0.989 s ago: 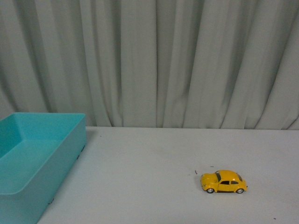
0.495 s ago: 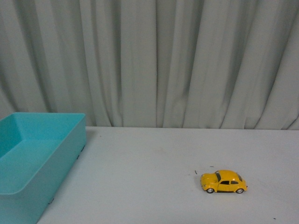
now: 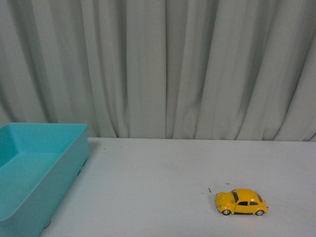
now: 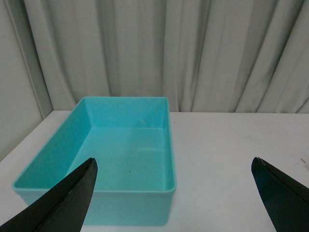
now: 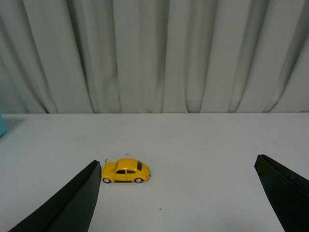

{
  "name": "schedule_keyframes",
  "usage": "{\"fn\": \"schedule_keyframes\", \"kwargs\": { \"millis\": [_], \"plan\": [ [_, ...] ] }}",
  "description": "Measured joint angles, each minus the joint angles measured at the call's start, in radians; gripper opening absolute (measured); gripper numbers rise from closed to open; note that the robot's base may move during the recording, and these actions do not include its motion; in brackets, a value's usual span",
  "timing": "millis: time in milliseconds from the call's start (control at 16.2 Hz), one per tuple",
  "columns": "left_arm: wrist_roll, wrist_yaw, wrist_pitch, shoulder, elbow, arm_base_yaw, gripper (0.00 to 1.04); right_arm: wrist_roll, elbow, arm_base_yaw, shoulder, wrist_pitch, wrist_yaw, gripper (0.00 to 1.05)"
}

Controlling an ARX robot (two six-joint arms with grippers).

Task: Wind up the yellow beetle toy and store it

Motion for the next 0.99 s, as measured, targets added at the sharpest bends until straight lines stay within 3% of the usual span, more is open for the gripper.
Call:
{"fn": "schedule_keyframes", "kwargs": {
  "millis": [989],
  "plan": [
    [0.000,0.000,-0.001,0.000,0.000,0.000,0.98,0.000,0.000,0.000,0.000,0.000,0.000,0.98]
  ]
}}
